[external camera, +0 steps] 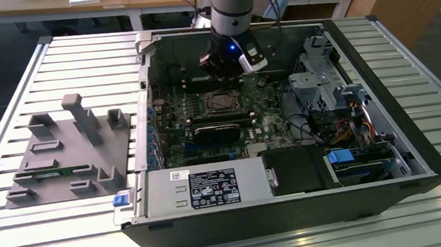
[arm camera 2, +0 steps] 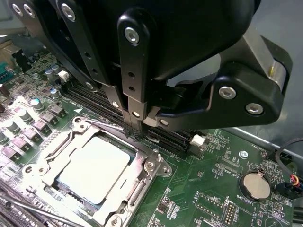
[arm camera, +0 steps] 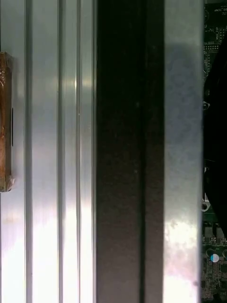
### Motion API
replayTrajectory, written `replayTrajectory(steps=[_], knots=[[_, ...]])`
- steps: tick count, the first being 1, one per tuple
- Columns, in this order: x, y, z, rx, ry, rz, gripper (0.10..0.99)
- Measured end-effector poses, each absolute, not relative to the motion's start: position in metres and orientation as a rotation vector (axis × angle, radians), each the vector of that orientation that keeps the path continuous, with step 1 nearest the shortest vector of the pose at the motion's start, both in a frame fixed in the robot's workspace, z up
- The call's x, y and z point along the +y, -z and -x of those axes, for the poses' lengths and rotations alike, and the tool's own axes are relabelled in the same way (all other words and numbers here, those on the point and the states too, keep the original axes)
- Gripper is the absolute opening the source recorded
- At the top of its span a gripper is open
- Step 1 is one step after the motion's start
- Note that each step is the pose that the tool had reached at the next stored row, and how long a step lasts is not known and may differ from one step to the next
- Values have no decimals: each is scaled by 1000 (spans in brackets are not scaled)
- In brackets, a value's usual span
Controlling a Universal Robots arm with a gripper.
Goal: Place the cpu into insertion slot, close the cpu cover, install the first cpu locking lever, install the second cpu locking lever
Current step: 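Install the first cpu locking lever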
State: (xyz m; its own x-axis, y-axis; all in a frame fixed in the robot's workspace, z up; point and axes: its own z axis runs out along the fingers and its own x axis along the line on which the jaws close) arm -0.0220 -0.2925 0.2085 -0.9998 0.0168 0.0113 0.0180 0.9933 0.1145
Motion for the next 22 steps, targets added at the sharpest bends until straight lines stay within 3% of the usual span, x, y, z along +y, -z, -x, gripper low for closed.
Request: replayTrajectory(steps=[22], knots=[[-291,-201,20,-3127,158,28,106]])
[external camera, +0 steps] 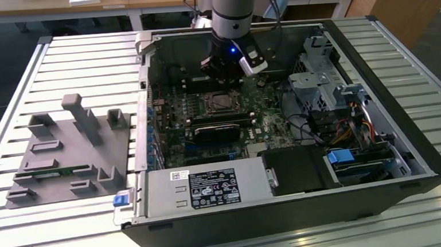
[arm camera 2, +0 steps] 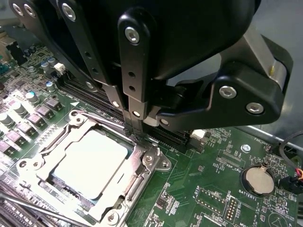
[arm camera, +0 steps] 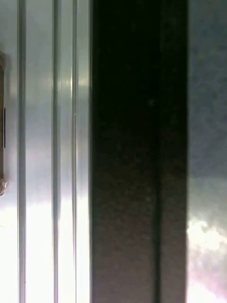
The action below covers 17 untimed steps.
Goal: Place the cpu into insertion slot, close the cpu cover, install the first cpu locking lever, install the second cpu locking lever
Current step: 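Install the first cpu locking lever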
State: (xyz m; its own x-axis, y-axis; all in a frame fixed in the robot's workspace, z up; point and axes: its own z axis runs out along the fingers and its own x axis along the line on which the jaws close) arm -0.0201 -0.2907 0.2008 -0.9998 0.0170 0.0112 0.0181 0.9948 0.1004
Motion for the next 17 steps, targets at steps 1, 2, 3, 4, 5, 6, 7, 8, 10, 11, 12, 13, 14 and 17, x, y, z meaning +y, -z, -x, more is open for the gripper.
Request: replayTrajectory(steps=[1,2,3,4,5,6,7,8,10,11,12,13,14,17], knots=[[-291,-201,20,-3127,158,28,106],[-291,-201,20,-3127,156,28,106],[-291,-201,20,-3127,152,28,106],[-291,-200,20,-3128,148,28,106],[-290,-200,20,-3128,143,28,106],[-290,-200,20,-3128,138,28,106],[-290,-199,20,-3128,132,28,106],[-290,-199,20,-3128,128,28,106],[-289,-198,19,-3129,123,28,106],[-288,-197,19,-3129,120,28,106],[-288,-197,19,-3129,117,28,106],[-288,-197,19,-3129,115,28,106],[-288,-196,19,-3129,115,28,106],[-287,-198,19,-3129,116,28,106]])
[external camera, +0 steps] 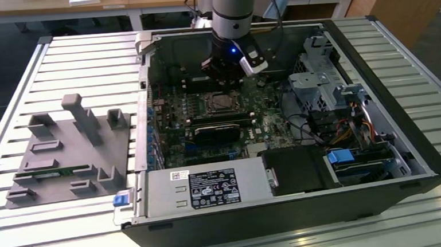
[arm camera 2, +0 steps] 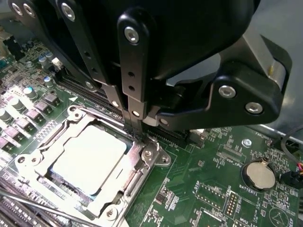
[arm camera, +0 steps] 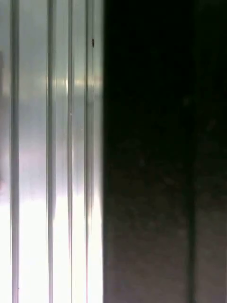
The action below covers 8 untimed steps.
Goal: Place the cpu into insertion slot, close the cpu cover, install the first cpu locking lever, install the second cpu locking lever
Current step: 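Install the first cpu locking lever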
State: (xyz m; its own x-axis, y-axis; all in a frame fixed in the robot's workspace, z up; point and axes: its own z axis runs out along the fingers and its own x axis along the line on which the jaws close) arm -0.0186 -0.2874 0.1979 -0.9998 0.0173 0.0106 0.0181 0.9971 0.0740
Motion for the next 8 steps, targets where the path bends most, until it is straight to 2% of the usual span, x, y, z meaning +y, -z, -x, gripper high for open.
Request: replayTrajectory(steps=[8], knots=[[-288,-207,19,-3129,116,29,106]])
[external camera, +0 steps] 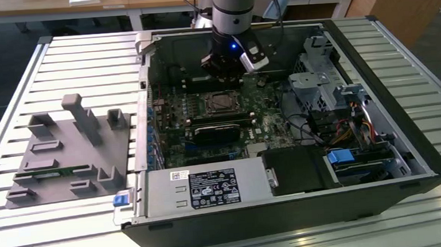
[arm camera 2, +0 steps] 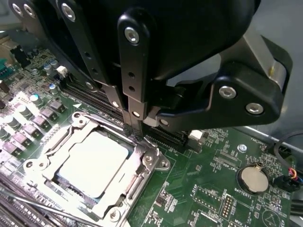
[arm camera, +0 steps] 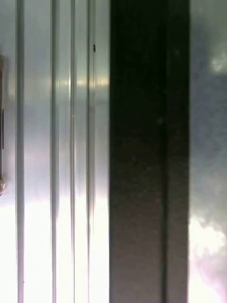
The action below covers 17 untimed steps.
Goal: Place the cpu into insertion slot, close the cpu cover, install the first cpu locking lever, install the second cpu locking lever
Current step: 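Install the first cpu locking lever, then install the second cpu locking lever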
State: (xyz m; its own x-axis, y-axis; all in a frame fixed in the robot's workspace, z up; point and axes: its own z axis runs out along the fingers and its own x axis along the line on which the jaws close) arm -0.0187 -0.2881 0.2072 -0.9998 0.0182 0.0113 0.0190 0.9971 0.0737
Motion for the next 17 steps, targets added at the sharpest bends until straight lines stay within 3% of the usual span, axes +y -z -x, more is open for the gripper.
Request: replayTrajectory(steps=[17], knots=[[-292,-207,18,-3129,115,29,106]])
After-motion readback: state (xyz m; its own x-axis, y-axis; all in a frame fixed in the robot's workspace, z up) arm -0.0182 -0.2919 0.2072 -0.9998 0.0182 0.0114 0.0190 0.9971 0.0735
